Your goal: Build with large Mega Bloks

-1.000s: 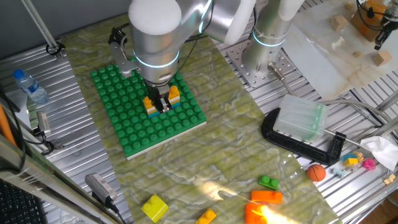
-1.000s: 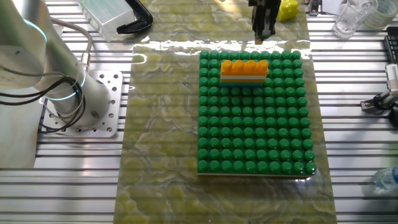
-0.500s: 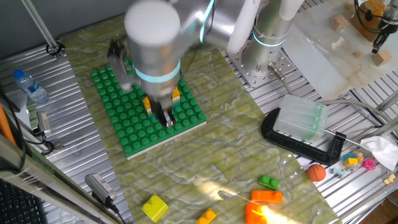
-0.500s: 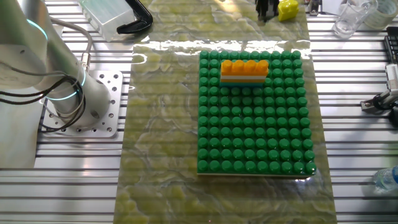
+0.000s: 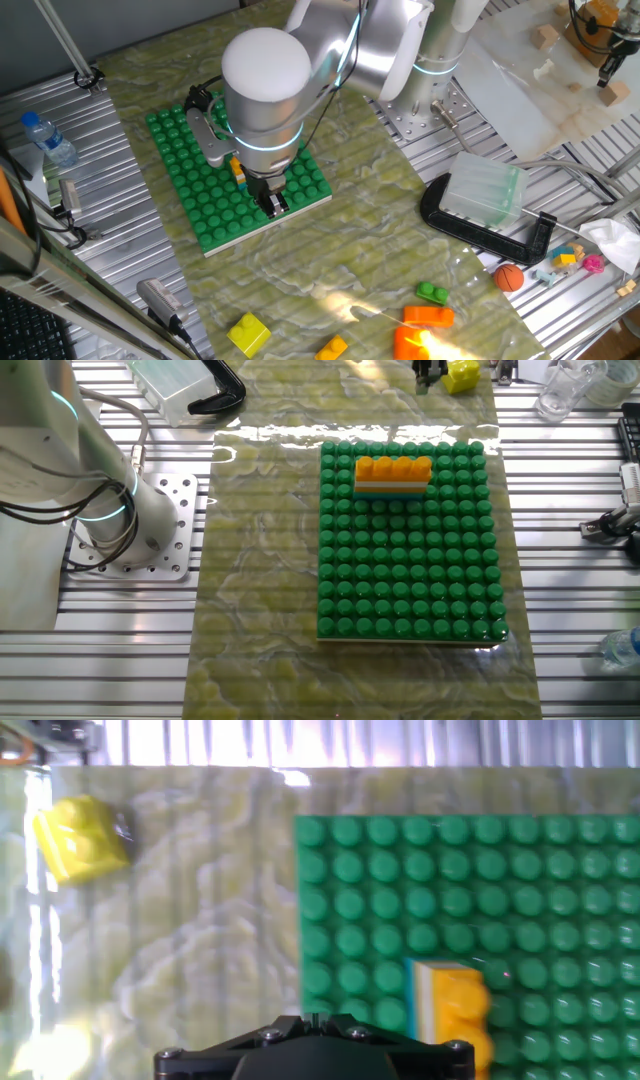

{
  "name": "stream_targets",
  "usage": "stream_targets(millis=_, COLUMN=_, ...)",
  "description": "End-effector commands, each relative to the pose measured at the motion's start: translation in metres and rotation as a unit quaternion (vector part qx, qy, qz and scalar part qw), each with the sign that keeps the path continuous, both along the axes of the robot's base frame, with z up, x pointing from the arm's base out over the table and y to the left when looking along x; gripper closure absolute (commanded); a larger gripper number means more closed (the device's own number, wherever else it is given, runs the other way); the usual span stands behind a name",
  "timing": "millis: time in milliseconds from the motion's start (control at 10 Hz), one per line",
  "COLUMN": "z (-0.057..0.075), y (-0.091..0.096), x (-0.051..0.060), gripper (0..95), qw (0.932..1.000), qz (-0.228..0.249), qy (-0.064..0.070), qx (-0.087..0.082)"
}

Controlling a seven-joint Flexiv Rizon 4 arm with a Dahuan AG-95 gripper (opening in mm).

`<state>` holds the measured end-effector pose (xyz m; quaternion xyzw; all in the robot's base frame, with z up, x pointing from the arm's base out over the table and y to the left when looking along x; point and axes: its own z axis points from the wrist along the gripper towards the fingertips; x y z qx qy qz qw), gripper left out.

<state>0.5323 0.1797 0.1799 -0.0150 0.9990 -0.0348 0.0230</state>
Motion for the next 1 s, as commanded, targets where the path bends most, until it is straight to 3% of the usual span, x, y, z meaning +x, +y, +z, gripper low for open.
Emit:
stream_targets(millis=100, z=0.0002, y=0.0004, x=0.0000, gripper=95.0, qw=0.9998, qz=-0.022, qy=0.000, qx=0.000)
stream_targets(millis=400, z=0.0001, y=-0.0001, x=-0.0003, gripper=95.0, qw=0.9997, qz=-0.022, qy=0.009, qx=-0.002)
stream_targets(millis=1000, z=-0.0001, y=-0.0007, x=-0.0007, gripper=95.0, qw=0.9994, qz=-0.030, qy=0.015, qx=0.000)
